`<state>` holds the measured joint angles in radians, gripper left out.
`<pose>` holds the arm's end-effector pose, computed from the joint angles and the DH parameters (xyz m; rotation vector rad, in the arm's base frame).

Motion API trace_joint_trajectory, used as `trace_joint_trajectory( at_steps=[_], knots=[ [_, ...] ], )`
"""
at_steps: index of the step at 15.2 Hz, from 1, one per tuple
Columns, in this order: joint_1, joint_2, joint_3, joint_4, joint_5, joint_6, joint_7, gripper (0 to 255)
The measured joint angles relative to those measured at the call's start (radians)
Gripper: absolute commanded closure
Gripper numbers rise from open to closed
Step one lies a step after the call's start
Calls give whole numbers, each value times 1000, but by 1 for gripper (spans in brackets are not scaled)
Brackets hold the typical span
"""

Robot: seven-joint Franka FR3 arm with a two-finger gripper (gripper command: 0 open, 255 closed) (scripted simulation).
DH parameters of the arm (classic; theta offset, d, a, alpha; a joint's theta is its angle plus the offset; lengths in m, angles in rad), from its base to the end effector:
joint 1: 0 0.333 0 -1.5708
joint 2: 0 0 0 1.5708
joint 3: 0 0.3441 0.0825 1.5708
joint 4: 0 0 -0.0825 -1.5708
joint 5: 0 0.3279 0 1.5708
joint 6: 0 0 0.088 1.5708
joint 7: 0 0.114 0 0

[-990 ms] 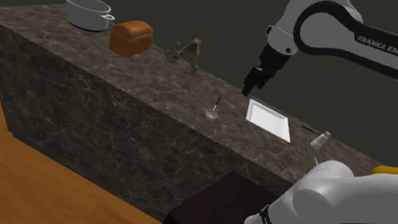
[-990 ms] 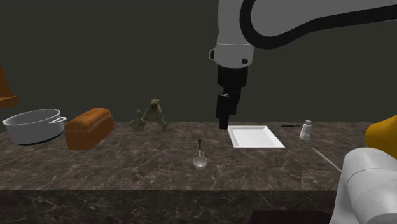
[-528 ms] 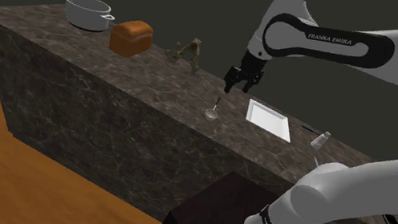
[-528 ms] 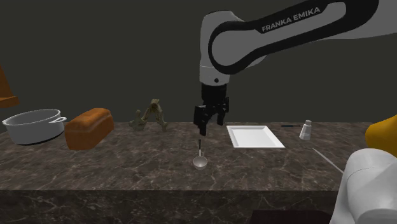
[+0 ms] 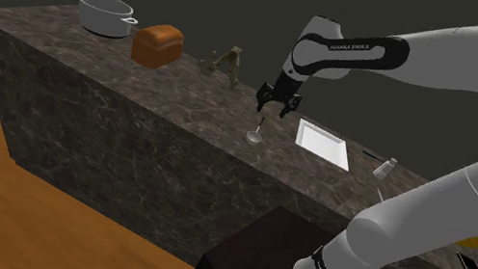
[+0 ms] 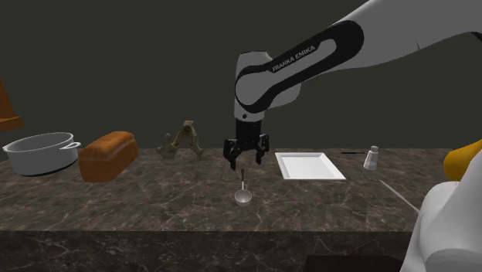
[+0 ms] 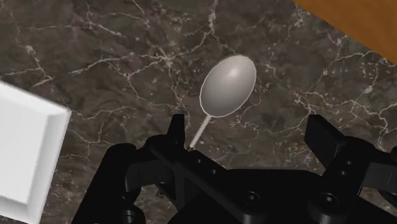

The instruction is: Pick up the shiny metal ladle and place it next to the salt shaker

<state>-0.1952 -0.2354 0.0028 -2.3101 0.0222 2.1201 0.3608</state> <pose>0.4125 -0.0791 0.4909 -2.9952 0.8685 -0.0681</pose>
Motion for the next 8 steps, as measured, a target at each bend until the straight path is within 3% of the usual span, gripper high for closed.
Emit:
trace_joint_trajectory(
  at_steps=[8],
  knots=[
    [-65,257,-58,83,91,175,165,0]
  ],
)
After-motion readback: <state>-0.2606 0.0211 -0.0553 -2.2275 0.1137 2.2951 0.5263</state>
